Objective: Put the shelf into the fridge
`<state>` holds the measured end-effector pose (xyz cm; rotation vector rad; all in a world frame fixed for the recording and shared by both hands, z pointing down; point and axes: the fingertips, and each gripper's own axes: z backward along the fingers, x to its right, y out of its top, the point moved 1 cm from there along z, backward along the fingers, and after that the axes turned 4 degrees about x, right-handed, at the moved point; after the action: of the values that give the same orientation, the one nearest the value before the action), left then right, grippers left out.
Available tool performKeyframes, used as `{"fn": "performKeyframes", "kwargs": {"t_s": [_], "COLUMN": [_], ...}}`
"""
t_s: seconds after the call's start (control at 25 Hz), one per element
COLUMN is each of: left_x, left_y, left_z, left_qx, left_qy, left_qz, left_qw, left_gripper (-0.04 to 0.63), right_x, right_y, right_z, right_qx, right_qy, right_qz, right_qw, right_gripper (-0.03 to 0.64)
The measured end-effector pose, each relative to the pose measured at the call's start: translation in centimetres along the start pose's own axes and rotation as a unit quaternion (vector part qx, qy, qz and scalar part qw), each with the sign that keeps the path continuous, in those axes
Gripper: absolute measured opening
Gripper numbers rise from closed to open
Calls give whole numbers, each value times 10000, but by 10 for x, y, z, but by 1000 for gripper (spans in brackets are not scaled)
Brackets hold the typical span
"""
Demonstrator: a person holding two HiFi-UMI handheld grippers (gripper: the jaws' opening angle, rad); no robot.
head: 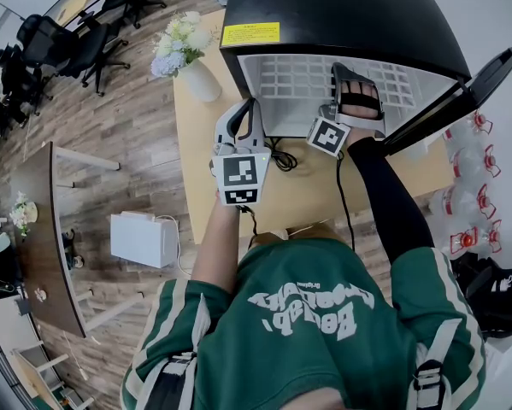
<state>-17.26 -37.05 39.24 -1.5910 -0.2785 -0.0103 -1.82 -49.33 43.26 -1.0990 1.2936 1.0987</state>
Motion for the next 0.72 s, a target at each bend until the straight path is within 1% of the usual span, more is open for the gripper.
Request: {"fn": "performKeyframes", "kwargs": {"t_s": [0.56, 0.72], "left_x": [-3, -5], "left_y": [-6, -11], "left_z": [-3, -4], "left_qx": [-55, -107], "left_qy": [108, 121], "left_qz": [27, 35], "left_qw": [9999, 9999], "left_gripper": [0, 0], "right_x": [-3, -3], "right_y": [-3, -3], "right_z": [-28, -29], "right_qx": [-28, -35], "right_qy": [49, 4], "right_qz": [2, 7], "right_qw": [10000, 10000], "right_gripper": [55, 52]}}
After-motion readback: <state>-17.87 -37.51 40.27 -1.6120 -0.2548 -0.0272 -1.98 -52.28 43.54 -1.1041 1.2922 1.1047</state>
